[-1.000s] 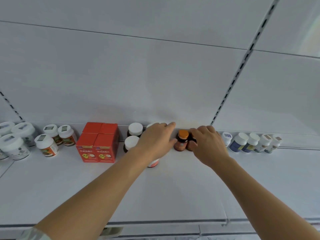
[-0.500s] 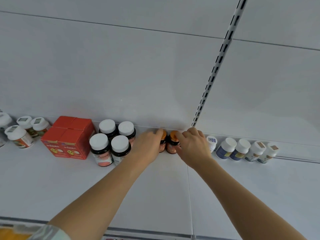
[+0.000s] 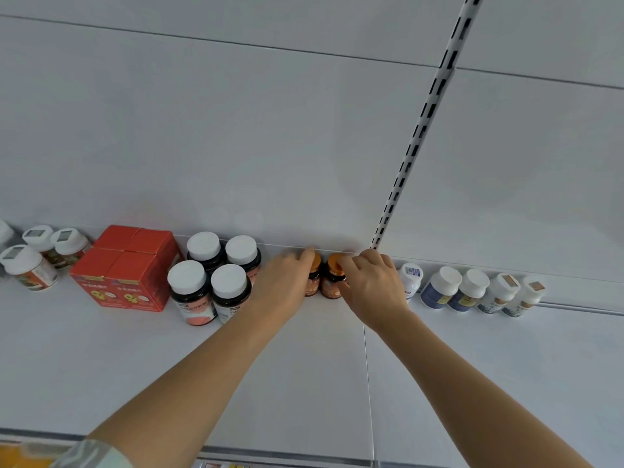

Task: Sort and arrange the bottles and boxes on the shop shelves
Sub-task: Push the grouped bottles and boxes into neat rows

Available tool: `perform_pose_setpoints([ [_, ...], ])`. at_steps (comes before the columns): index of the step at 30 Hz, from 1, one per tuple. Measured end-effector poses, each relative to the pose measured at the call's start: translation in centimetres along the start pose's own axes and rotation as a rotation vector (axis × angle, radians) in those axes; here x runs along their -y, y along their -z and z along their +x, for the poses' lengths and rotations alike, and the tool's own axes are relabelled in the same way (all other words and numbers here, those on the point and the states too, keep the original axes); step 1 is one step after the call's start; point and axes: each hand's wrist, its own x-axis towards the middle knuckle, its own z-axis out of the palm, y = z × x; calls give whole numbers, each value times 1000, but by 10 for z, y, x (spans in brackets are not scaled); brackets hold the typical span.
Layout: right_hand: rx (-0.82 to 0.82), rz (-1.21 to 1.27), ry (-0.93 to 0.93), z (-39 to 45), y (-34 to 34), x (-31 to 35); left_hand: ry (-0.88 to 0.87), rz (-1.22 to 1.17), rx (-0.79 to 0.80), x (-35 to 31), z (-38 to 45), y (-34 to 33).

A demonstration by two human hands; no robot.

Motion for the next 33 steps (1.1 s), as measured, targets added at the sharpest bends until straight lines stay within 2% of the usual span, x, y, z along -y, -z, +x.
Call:
perform_pose_setpoints([
  [4,-28,-14,-7,-2,5,-1,27,15,33,-3,2,8],
  [8,-106,-59,-30,-8,21,-14,40,132,-43,-11,4,28],
  [13,-119,-110,-182,-29,42,-53,-193,-82,-122,-43,7,38],
  [18,-26,-135,-193,-53,49,-83,-272,-179,-51,-85,7,21],
  [27,30,-185,-74,-54,30,-105,-88,4,44,-116,23,-9],
  [33,-14,-180,8,-51,14,-120,-19,54,-4,-130,24,-21],
])
